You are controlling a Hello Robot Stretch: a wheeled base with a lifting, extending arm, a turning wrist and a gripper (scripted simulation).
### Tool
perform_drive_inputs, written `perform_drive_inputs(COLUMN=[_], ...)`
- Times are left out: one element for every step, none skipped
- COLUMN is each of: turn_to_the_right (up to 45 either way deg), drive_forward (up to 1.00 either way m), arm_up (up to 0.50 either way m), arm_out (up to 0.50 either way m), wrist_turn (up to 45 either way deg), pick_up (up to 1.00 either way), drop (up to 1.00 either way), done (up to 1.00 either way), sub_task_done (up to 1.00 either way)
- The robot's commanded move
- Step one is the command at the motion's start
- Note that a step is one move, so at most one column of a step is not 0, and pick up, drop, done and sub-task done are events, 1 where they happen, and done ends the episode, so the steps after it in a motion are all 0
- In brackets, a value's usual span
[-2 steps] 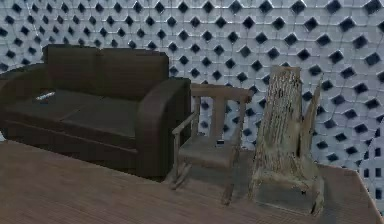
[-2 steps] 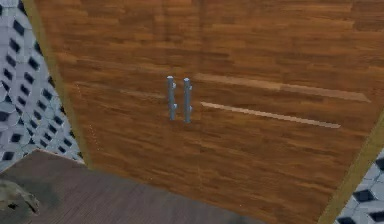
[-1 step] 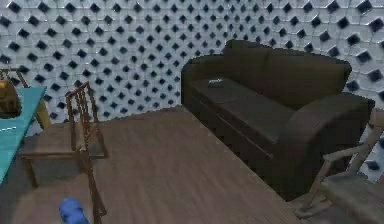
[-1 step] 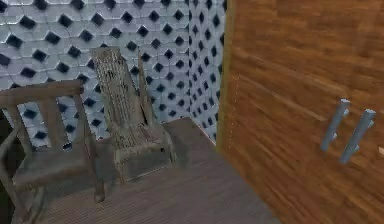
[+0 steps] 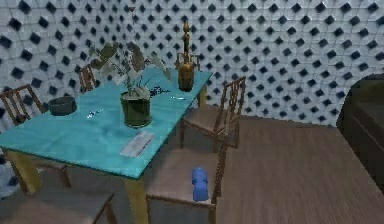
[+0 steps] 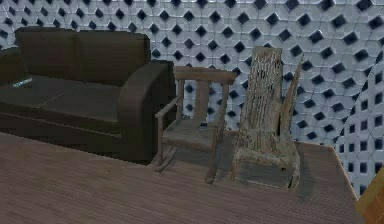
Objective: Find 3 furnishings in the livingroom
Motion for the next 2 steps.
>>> perform_drive_inputs(turn_to_the_right=[0.0,-15.0], drive_forward=[0.00,0.00], arm_up=[0.00,0.00], arm_out=[0.00,0.00], wrist_turn=[0.0,0.0], pick_up=[0.00,0.00], drop=[0.00,0.00], done=[0.00,0.00], sub_task_done=[1.00,0.00])
